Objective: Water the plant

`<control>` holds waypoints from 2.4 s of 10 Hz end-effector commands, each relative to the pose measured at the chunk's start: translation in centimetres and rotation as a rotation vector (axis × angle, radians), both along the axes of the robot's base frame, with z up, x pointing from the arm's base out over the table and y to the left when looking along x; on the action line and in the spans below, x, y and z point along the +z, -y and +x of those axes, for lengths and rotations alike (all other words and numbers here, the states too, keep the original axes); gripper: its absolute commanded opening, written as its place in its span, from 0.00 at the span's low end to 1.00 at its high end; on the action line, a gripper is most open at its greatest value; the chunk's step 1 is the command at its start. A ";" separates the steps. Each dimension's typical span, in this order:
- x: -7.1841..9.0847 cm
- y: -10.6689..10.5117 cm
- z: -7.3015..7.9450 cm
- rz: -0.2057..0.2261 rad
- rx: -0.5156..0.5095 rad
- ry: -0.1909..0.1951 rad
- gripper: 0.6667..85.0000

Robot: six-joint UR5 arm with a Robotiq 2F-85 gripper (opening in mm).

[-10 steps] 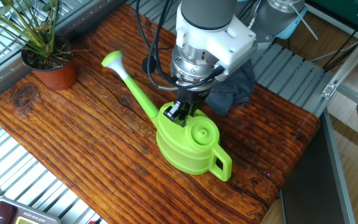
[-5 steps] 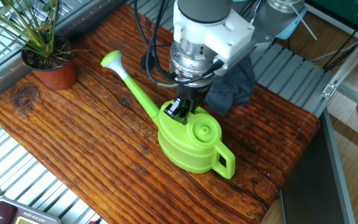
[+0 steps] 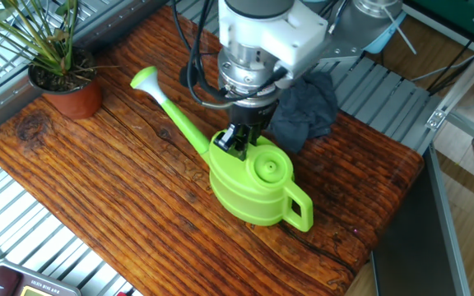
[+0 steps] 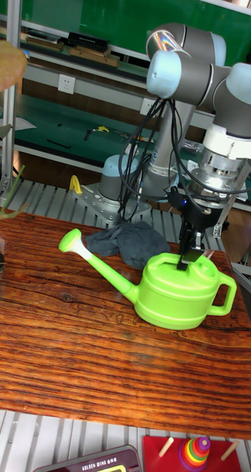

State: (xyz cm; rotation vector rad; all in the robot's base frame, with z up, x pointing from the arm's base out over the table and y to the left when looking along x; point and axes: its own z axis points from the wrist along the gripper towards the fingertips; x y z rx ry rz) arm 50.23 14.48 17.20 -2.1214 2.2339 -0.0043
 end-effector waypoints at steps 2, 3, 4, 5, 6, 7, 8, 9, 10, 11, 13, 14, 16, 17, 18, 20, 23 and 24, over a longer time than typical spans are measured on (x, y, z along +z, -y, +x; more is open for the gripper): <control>0.8 0.3 -0.2 0.031 0.003 -0.009 0.00; 1.0 0.5 -0.3 0.037 0.005 -0.013 0.00; 1.3 0.8 -0.3 0.041 0.010 -0.016 0.00; 1.7 1.1 -0.5 0.044 0.014 -0.022 0.00; 2.0 1.5 -0.5 0.045 0.019 -0.026 0.00; 2.4 1.7 -0.6 0.048 0.023 -0.030 0.00; 2.9 1.9 -0.7 0.051 0.028 -0.036 0.00; 3.2 1.5 -0.8 0.062 0.020 -0.047 0.00; 3.6 1.4 -0.7 0.058 0.026 -0.048 0.00; 3.9 1.1 -0.7 0.067 0.026 -0.053 0.00; 4.3 0.6 -0.5 0.081 0.028 -0.053 0.00; 4.4 0.7 -0.5 0.082 0.036 -0.050 0.00; 4.5 1.1 -0.6 0.083 0.053 -0.049 0.00; 4.6 1.2 -0.6 0.083 0.063 -0.045 0.00; 4.6 1.2 -0.5 0.084 0.072 -0.040 0.00; 4.7 1.2 -0.7 0.096 0.058 -0.036 0.00; 3.9 2.4 -0.8 0.087 0.041 -0.018 0.00; 3.7 2.7 -0.8 0.081 0.036 -0.017 0.00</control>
